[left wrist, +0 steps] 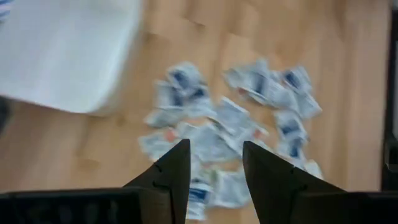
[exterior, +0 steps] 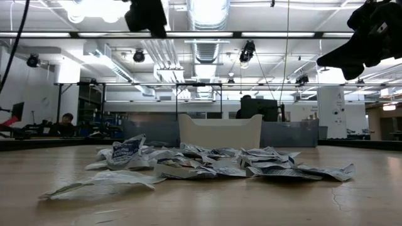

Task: Pick & Place First Aid Supplies
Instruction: Put the green bandage into the left black bin

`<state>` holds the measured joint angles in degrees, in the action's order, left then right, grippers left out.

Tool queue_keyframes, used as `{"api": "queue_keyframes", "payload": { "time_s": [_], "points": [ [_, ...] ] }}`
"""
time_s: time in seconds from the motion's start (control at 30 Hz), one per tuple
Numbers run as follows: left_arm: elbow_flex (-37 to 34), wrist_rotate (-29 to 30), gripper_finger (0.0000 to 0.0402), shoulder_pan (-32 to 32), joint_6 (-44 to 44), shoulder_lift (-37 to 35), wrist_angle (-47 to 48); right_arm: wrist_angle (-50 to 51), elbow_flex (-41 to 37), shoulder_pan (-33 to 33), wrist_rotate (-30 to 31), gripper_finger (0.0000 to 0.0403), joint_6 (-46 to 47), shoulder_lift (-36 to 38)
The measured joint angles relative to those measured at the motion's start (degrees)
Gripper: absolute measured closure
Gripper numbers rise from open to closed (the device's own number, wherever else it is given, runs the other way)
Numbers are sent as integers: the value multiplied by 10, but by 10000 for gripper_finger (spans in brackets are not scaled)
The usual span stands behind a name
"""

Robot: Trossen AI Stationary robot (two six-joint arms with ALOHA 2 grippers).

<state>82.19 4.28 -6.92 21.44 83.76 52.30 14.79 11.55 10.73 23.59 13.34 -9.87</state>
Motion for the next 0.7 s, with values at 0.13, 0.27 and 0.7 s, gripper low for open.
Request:
{"api": "queue_keyframes", "payload": {
  "time_s": [0.13,0.27,0.7],
  "points": [
    [0,38,262,-101,57,28,-8,0,0,0,0,385,0,0],
    [0,51,262,-169,154,65,-28,0,0,0,0,385,0,0],
    [15,-47,264,-231,300,221,-126,0,0,0,0,385,1,0]
  ]
}}
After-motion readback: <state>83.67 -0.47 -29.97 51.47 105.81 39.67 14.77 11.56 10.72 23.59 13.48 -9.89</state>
